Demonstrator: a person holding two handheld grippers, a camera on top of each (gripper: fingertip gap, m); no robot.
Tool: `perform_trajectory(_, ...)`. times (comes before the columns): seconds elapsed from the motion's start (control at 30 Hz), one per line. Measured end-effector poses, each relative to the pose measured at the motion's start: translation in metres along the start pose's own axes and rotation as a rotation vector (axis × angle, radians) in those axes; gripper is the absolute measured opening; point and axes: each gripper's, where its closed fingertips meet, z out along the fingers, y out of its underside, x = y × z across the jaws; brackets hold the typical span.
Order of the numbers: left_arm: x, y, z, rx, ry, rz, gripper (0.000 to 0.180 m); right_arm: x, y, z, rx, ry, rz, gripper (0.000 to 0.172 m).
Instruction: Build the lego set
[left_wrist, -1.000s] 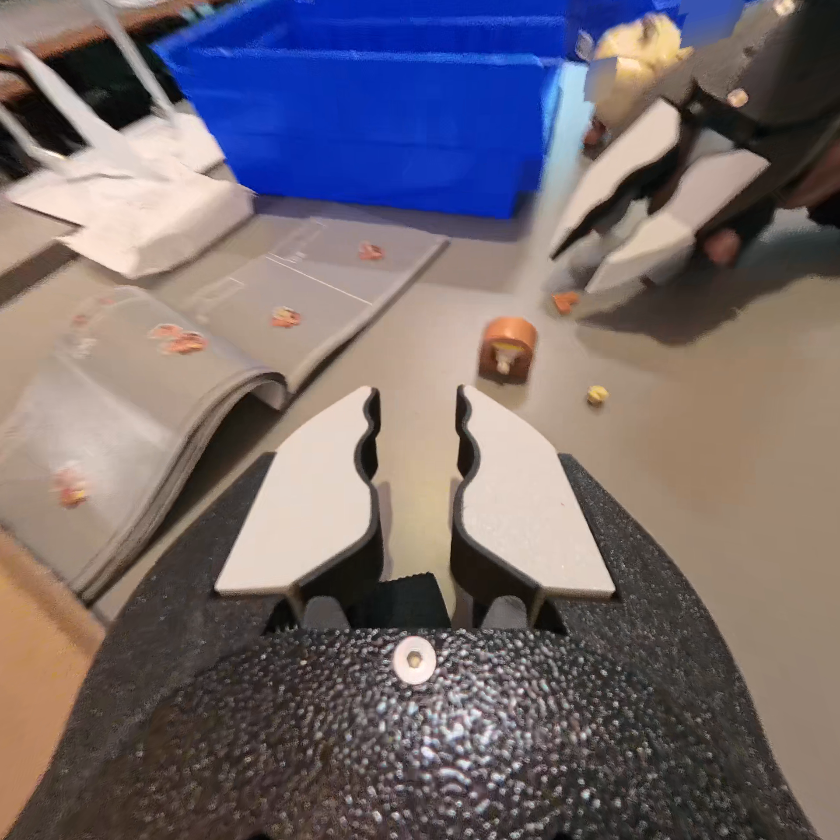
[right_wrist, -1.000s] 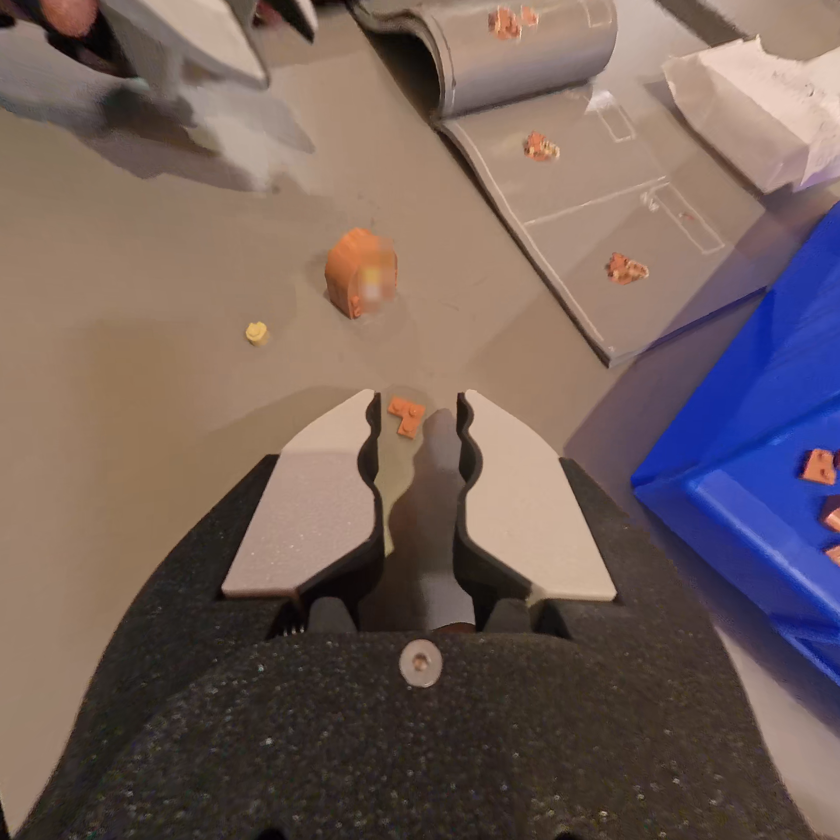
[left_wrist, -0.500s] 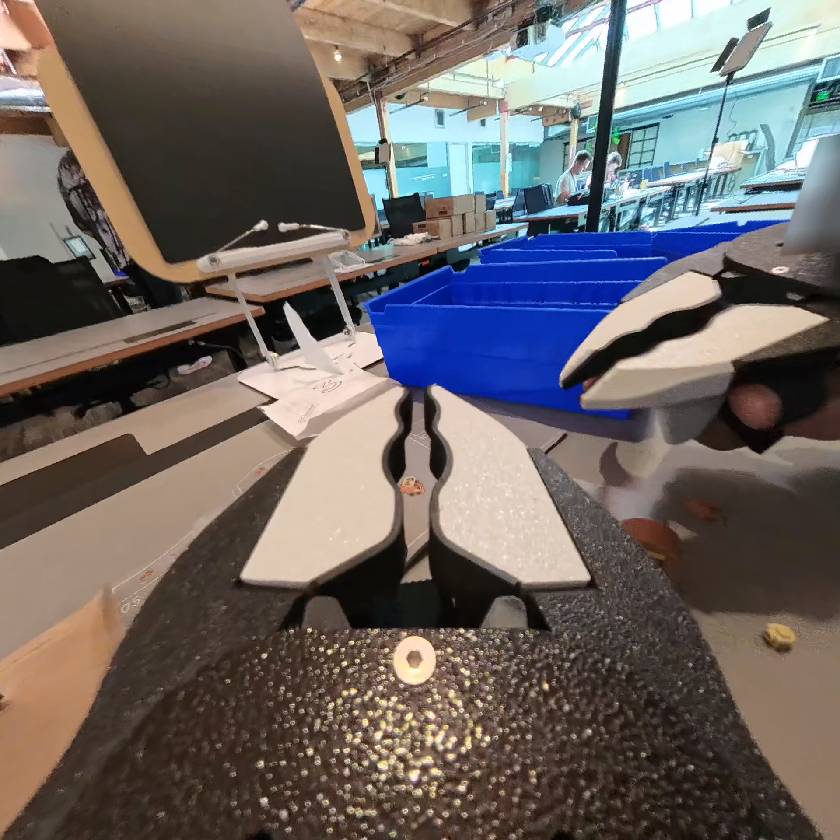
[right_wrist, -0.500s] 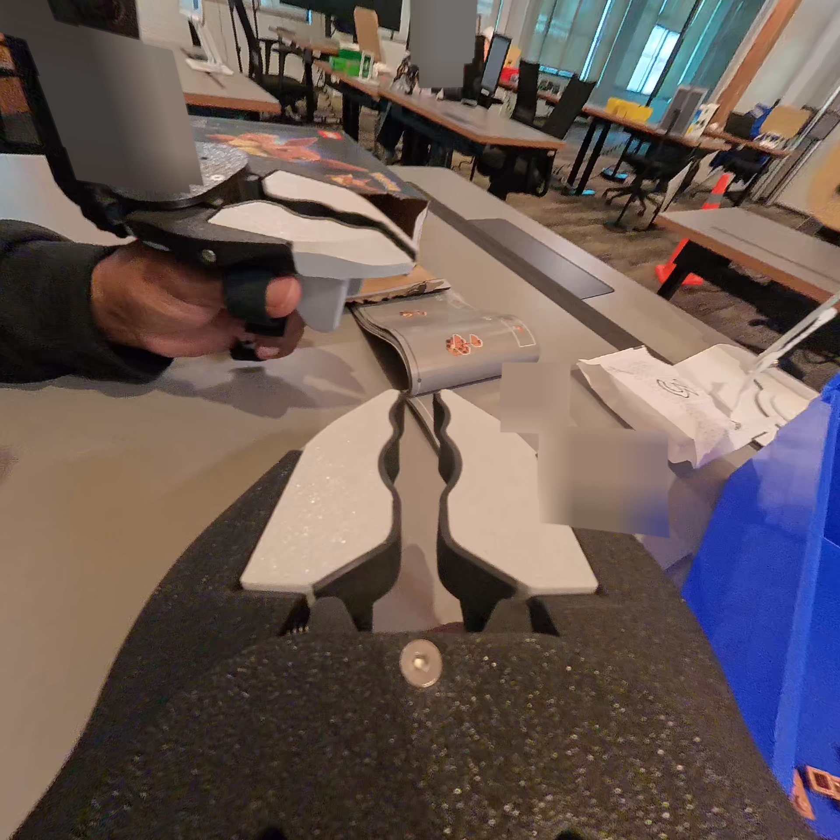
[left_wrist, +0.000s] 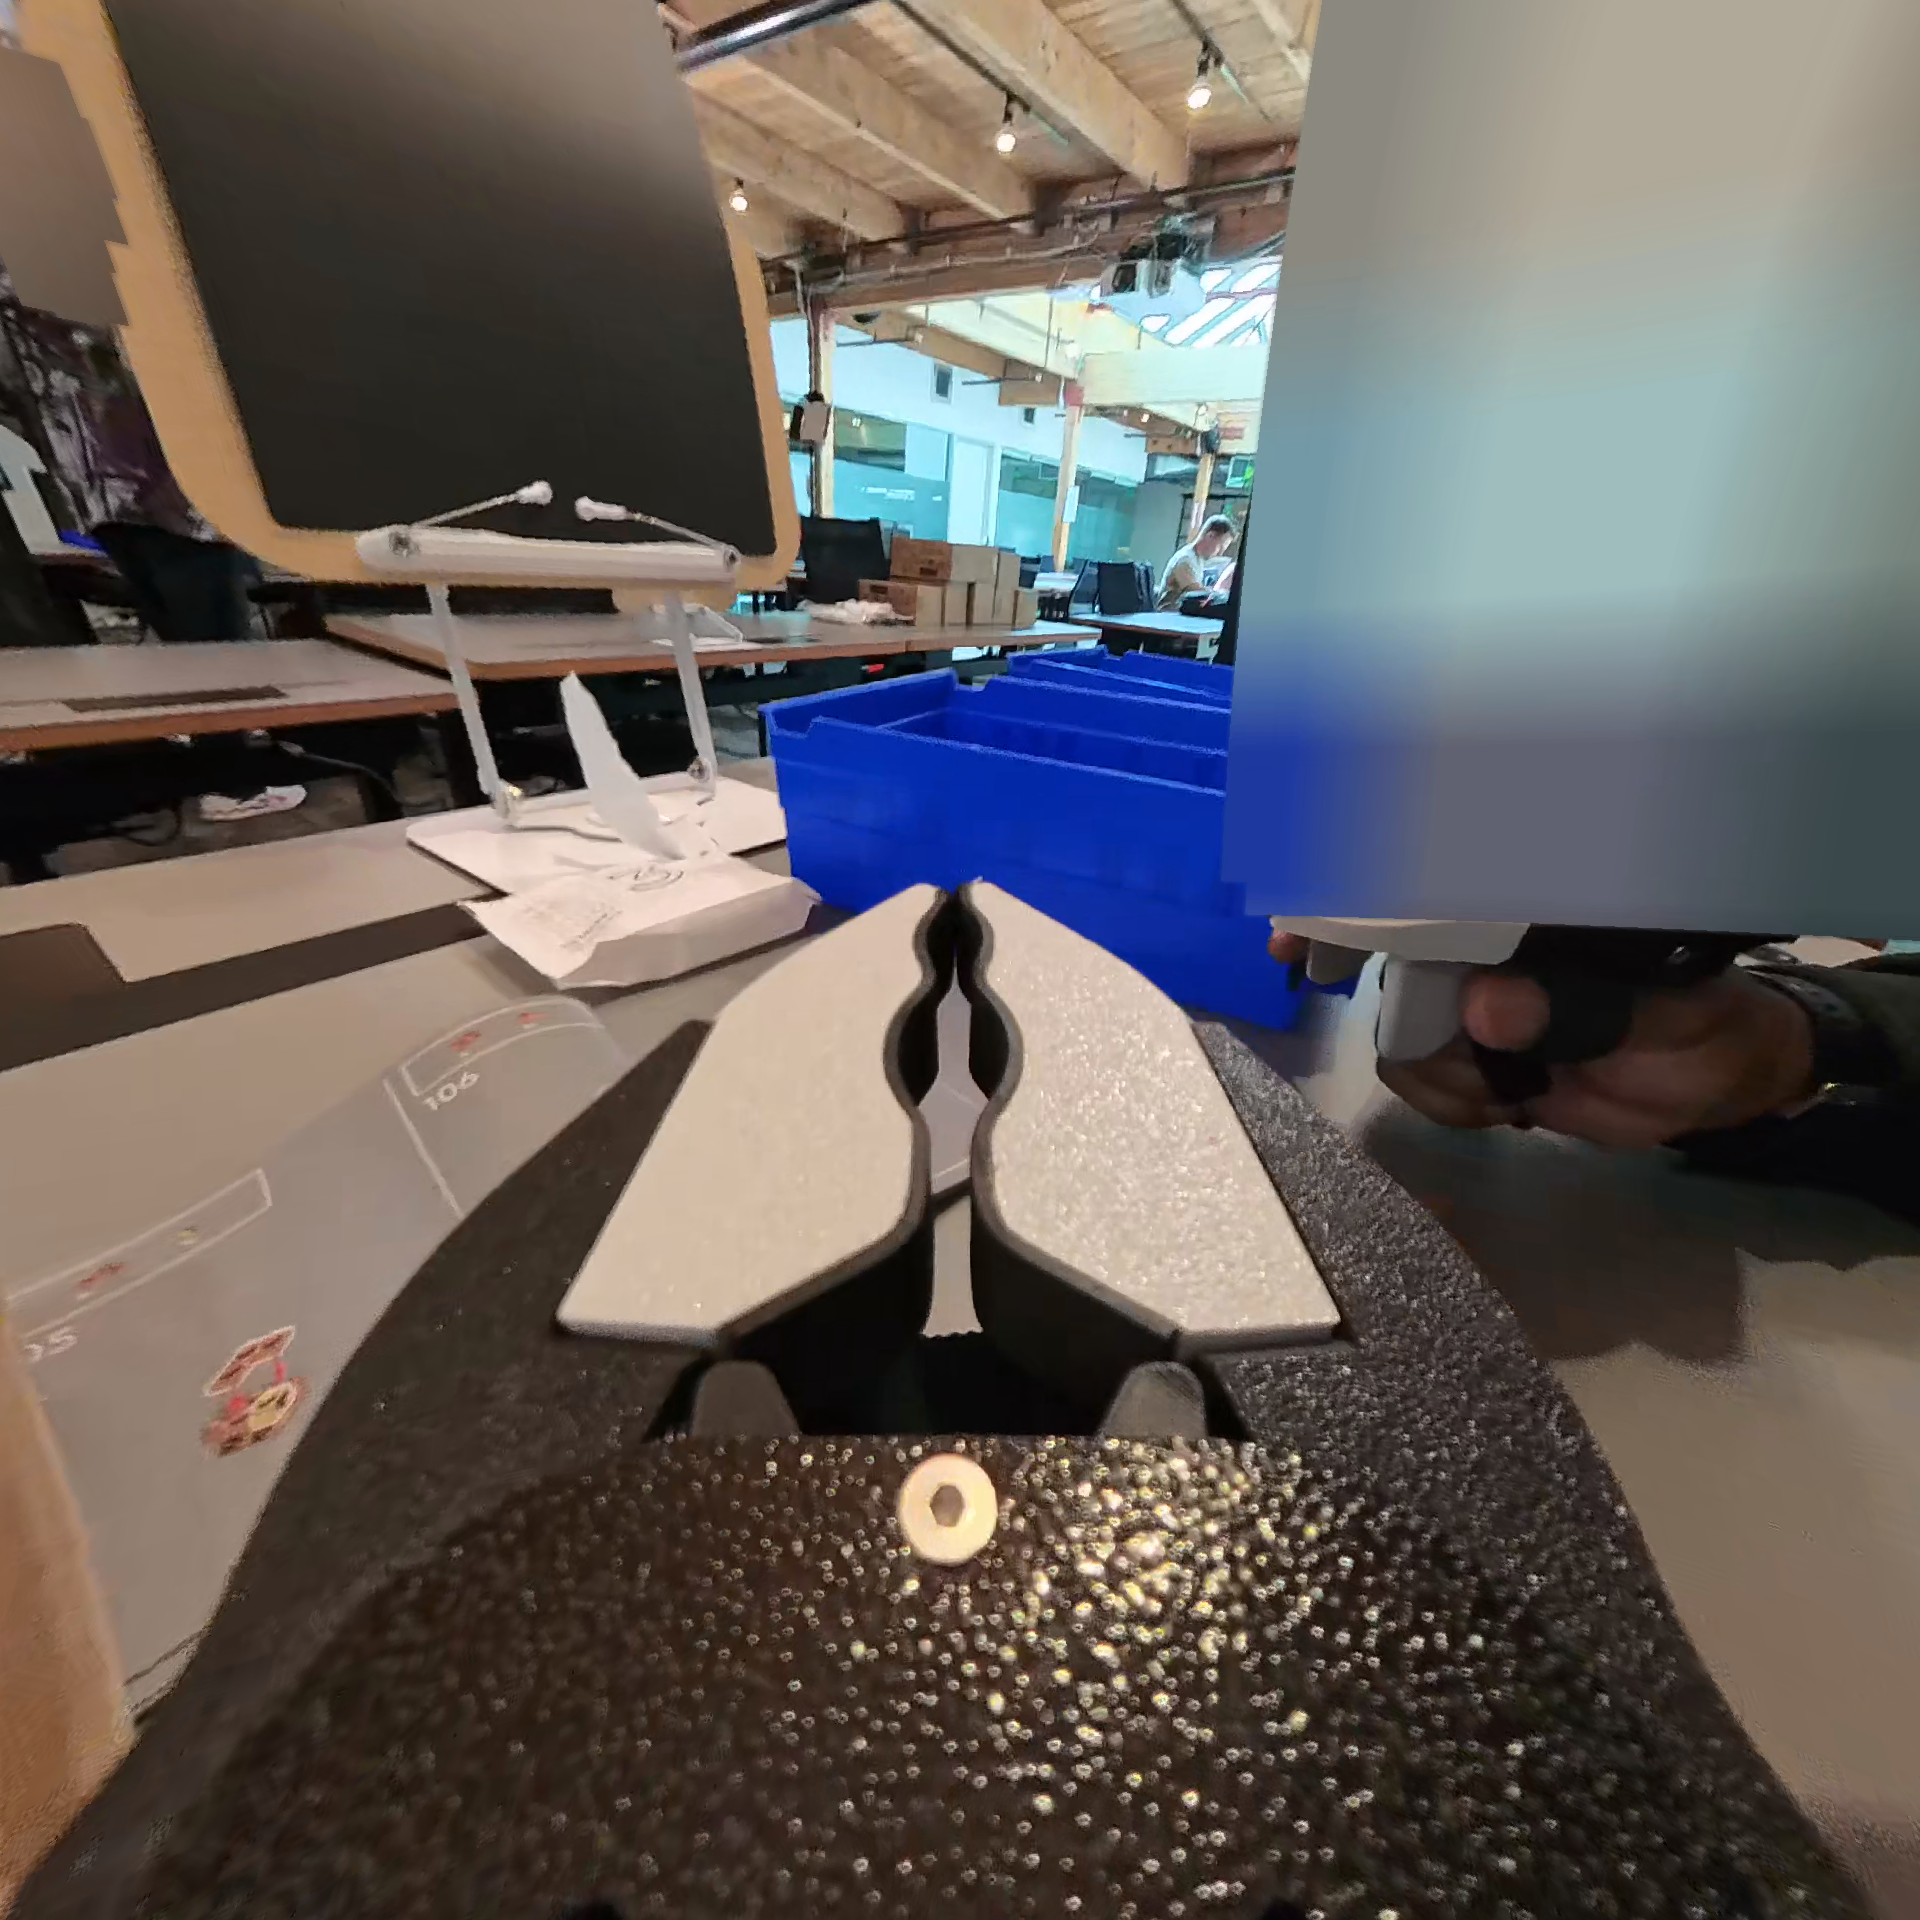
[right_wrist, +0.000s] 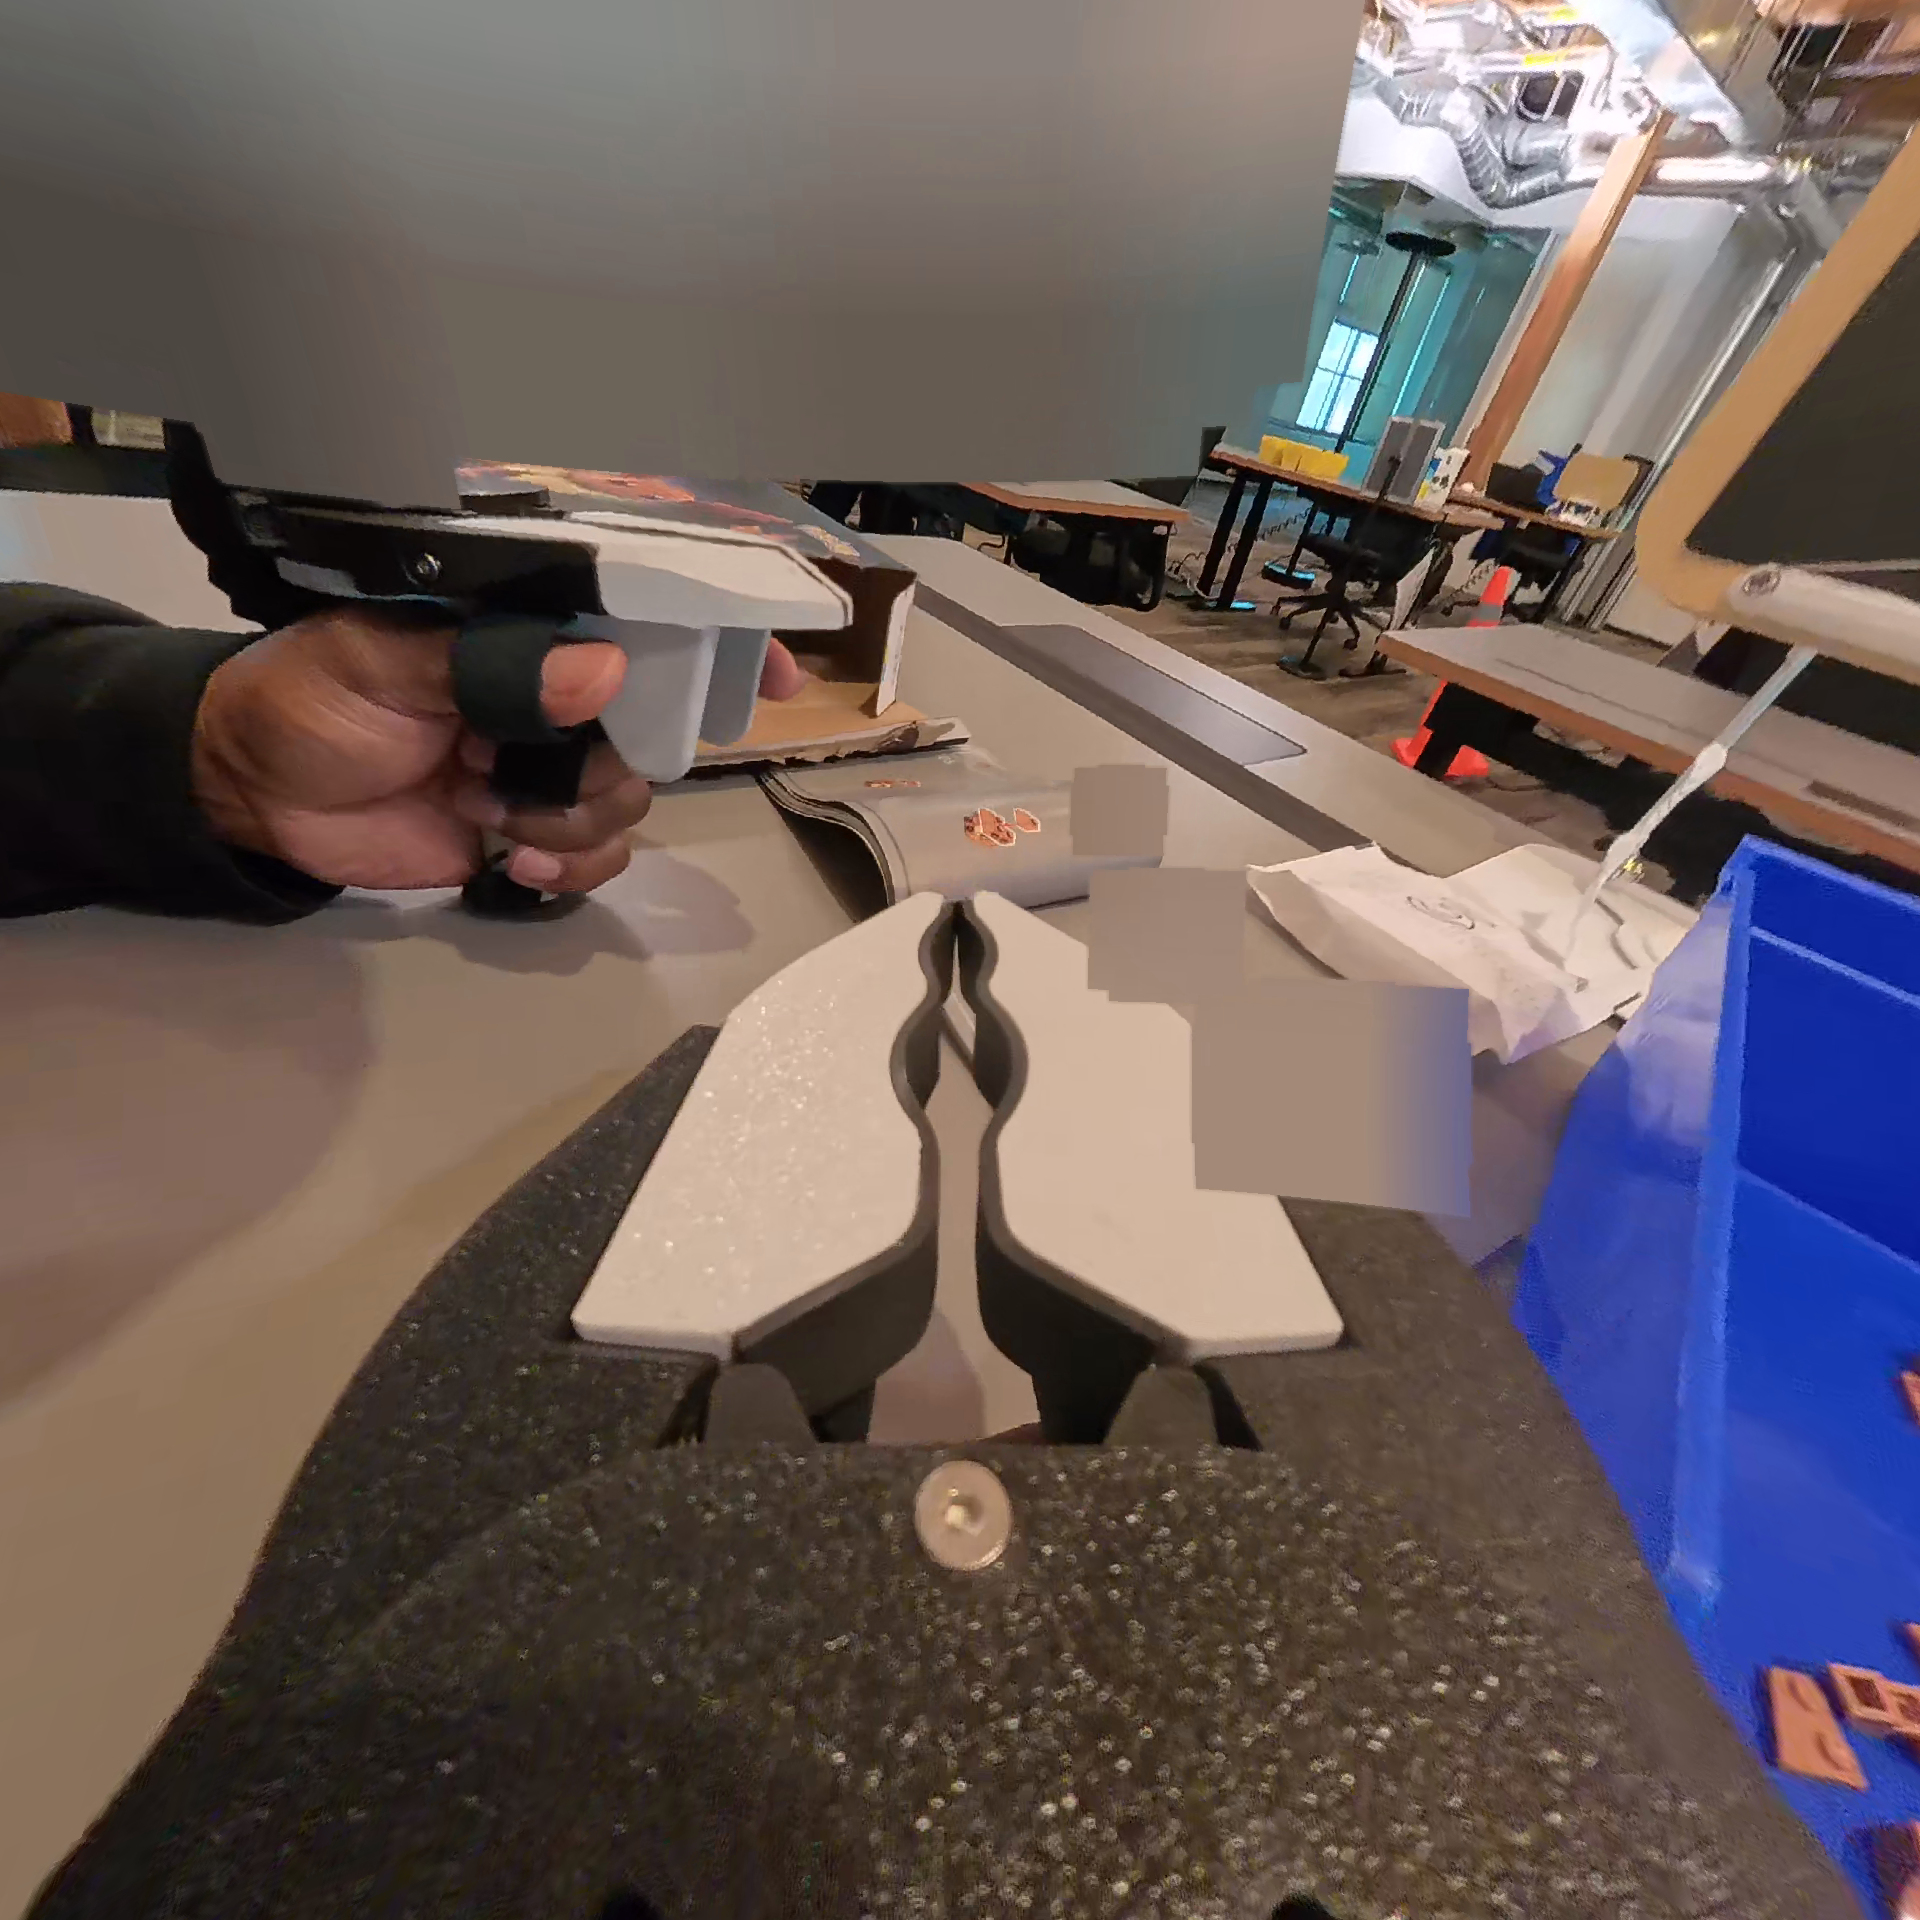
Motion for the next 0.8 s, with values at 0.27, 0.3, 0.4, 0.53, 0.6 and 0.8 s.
perform_trajectory(0.27, -0.029, 0.007, -0.007, -0.069, -0.088, -0.049, 0.000, 0.012, 0.017, 0.004, -0.066, 0.005, 0.140, 0.000)
perform_trajectory(0.3, -0.034, 0.008, -0.008, -0.080, -0.115, -0.041, 0.000, 0.013, 0.018, 0.004, -0.070, 0.008, 0.140, 0.000)
perform_trajectory(0.4, -0.044, 0.007, -0.013, -0.085, -0.170, -0.040, 0.000, 0.014, 0.020, 0.004, -0.081, 0.013, 0.137, 0.000)
perform_trajectory(0.53, -0.037, 0.010, -0.011, -0.100, -0.139, -0.035, 0.000, 0.018, 0.020, 0.004, -0.078, 0.017, 0.156, 0.000)
perform_trajectory(0.6, -0.032, 0.011, -0.010, -0.103, -0.120, -0.015, 0.000, 0.018, 0.020, 0.004, -0.076, 0.013, 0.165, 0.000)
perform_trajectory(0.8, -0.027, 0.011, -0.009, -0.107, -0.098, -0.034, 0.000, 0.017, 0.020, 0.004, -0.077, 0.005, 0.160, 0.000)
